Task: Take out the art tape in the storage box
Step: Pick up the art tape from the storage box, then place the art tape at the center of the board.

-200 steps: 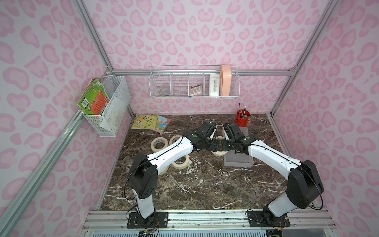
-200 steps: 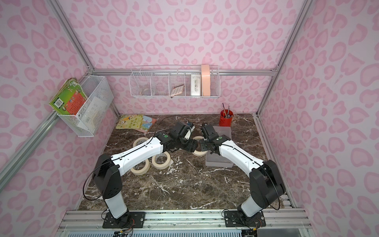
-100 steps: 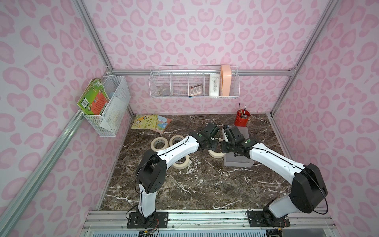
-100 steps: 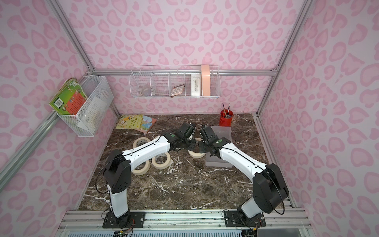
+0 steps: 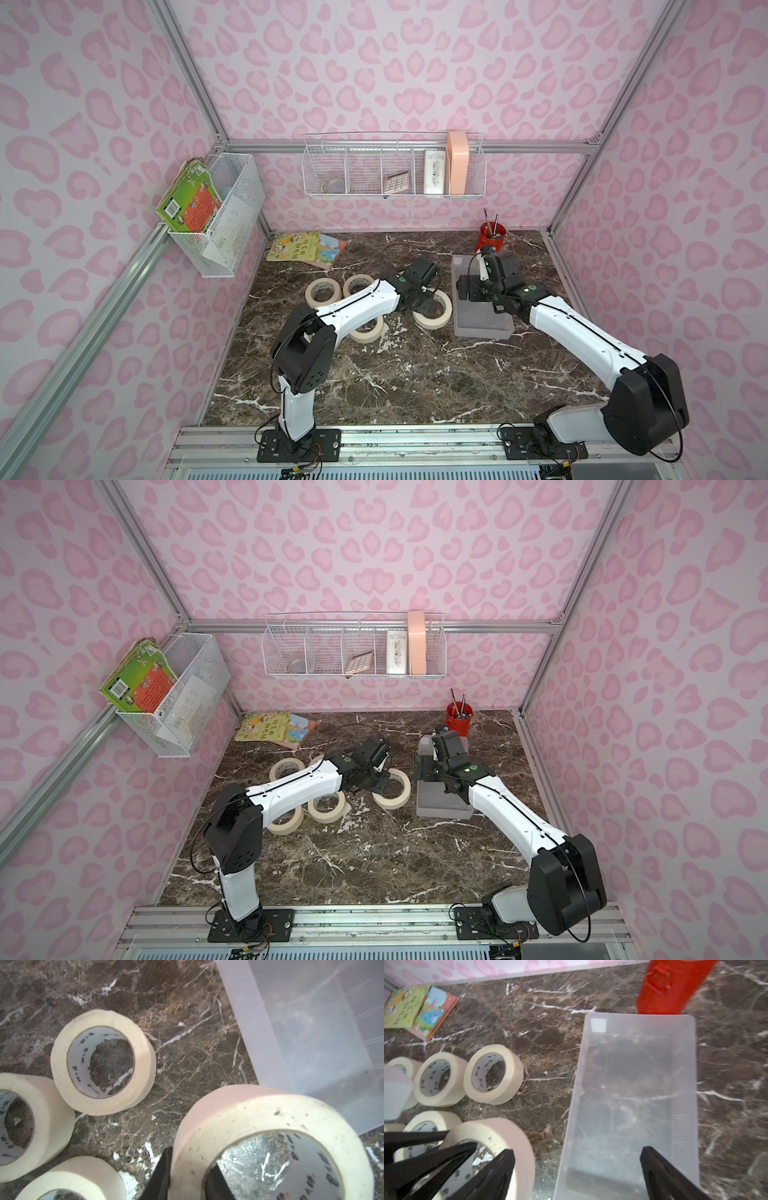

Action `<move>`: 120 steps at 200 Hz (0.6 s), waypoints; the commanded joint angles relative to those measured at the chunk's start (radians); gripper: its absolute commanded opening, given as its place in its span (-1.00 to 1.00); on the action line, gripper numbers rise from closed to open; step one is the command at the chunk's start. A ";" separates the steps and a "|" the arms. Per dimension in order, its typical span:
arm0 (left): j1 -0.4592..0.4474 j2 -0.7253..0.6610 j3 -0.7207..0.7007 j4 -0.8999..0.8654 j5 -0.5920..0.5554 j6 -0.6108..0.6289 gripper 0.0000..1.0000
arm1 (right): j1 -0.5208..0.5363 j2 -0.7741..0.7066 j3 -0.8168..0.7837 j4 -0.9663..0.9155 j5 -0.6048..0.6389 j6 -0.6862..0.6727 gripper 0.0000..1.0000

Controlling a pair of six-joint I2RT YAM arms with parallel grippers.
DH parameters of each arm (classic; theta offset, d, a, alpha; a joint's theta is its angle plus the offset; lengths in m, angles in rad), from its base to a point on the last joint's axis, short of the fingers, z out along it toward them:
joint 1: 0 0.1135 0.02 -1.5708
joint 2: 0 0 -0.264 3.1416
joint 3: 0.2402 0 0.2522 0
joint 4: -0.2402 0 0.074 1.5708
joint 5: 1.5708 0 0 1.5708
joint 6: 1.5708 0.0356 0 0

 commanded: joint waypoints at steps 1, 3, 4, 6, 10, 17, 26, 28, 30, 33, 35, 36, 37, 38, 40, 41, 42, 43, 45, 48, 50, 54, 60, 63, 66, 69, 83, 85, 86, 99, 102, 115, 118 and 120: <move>0.008 -0.023 -0.073 0.003 -0.038 -0.031 -1.00 | -0.043 -0.050 -0.036 0.023 0.058 0.005 0.93; 0.009 -0.023 -0.083 0.005 -0.039 -0.033 -1.00 | -0.049 -0.055 -0.039 0.023 0.059 0.004 0.93; 0.010 -0.024 -0.087 0.007 -0.039 -0.035 -1.00 | -0.051 -0.056 -0.040 0.024 0.060 0.004 0.93; 0.011 -0.026 -0.094 0.011 -0.040 -0.039 -1.00 | -0.056 -0.061 -0.046 0.025 0.060 0.003 0.93; 0.014 -0.027 -0.114 0.016 -0.043 -0.044 -1.00 | -0.067 -0.071 -0.054 0.028 0.060 0.000 0.93; 0.022 -0.024 -0.140 0.020 -0.048 -0.053 -1.00 | -0.080 -0.085 -0.068 0.033 0.063 -0.005 0.93; 0.032 -0.019 -0.168 0.024 -0.058 -0.061 -1.00 | -0.097 -0.097 -0.077 0.031 0.062 -0.009 0.93; 0.034 -0.015 -0.173 0.026 -0.059 -0.063 -1.00 | -0.100 -0.099 -0.078 0.030 0.061 -0.010 0.93; 0.037 -0.014 -0.179 0.028 -0.061 -0.064 -1.00 | -0.103 -0.101 -0.079 0.029 0.062 -0.011 0.93; 0.041 -0.011 -0.188 0.032 -0.064 -0.063 -1.00 | -0.108 -0.103 -0.081 0.030 0.064 -0.013 0.93; 0.043 -0.009 -0.192 0.037 -0.066 -0.063 -1.00 | -0.109 -0.104 -0.082 0.028 0.064 -0.014 0.93; 0.044 -0.008 -0.195 0.038 -0.066 -0.063 -1.00 | -0.110 -0.105 -0.082 0.028 0.064 -0.014 0.93; 0.045 -0.007 -0.198 0.039 -0.066 -0.063 -1.00 | -0.110 -0.106 -0.082 0.027 0.064 -0.014 0.93; 0.047 -0.007 -0.201 0.041 -0.067 -0.063 -1.00 | -0.111 -0.106 -0.082 0.027 0.064 -0.016 0.93; 0.050 -0.004 -0.204 0.044 -0.068 -0.063 -1.00 | -0.114 -0.107 -0.084 0.027 0.066 -0.016 0.93; 0.052 -0.003 -0.206 0.045 -0.070 -0.063 -1.00 | -0.116 -0.108 -0.084 0.028 0.066 -0.018 0.93; 0.052 -0.002 -0.208 0.046 -0.070 -0.063 -1.00 | -0.116 -0.108 -0.084 0.027 0.066 -0.018 0.93; 0.054 -0.001 -0.209 0.047 -0.070 -0.064 -1.00 | -0.118 -0.108 -0.084 0.026 0.065 -0.018 0.93; 0.058 0.002 -0.212 0.048 -0.072 -0.063 -1.00 | -0.119 -0.109 -0.086 0.027 0.065 -0.019 0.93; 0.062 0.006 -0.215 0.048 -0.074 -0.063 -1.00 | -0.122 -0.111 -0.086 0.026 0.065 -0.020 0.93; 0.066 0.008 -0.216 0.048 -0.075 -0.063 -1.00 | -0.123 -0.111 -0.086 0.026 0.064 -0.020 0.93; 0.070 0.013 -0.219 0.047 -0.079 -0.063 -1.00 | -0.124 -0.112 -0.087 0.026 0.064 -0.021 0.93; 0.077 0.017 -0.222 0.047 -0.082 -0.062 -1.00 | -0.126 -0.113 -0.087 0.026 0.064 -0.021 0.93; 0.080 0.018 -0.223 0.048 -0.084 -0.061 -1.00 | -0.126 -0.113 -0.087 0.026 0.064 -0.021 0.93; 0.083 0.020 -0.223 0.048 -0.086 -0.061 -1.00 | -0.126 -0.113 -0.088 0.026 0.064 -0.021 0.93; 0.087 0.021 -0.225 0.048 -0.088 -0.060 -1.00 | -0.125 -0.113 -0.088 0.027 0.064 -0.021 0.93; 0.101 0.021 -0.226 0.054 -0.094 -0.055 -1.00 | -0.126 -0.113 -0.095 0.034 0.067 -0.023 0.93; 0.104 0.022 -0.225 0.055 -0.094 -0.054 -1.00 | -0.126 -0.113 -0.096 0.036 0.068 -0.023 0.93; 0.105 0.022 -0.225 0.056 -0.094 -0.053 -1.00 | -0.126 -0.113 -0.098 0.037 0.069 -0.022 0.93; 0.122 0.029 -0.219 0.058 -0.097 -0.049 -1.00 | -0.129 -0.110 -0.105 0.046 0.073 -0.027 0.93; 0.129 0.031 -0.218 0.060 -0.097 -0.051 -1.00 | -0.130 -0.110 -0.107 0.048 0.073 -0.027 0.92; 0.153 0.045 -0.214 0.068 -0.084 -0.048 -1.00 | -0.131 -0.105 -0.117 0.057 0.079 -0.034 0.93; 0.159 0.048 -0.214 0.070 -0.080 -0.047 -1.00 | -0.130 -0.105 -0.120 0.059 0.080 -0.036 0.93; 0.162 0.050 -0.213 0.071 -0.077 -0.046 -1.00 | -0.130 -0.105 -0.122 0.060 0.081 -0.037 0.94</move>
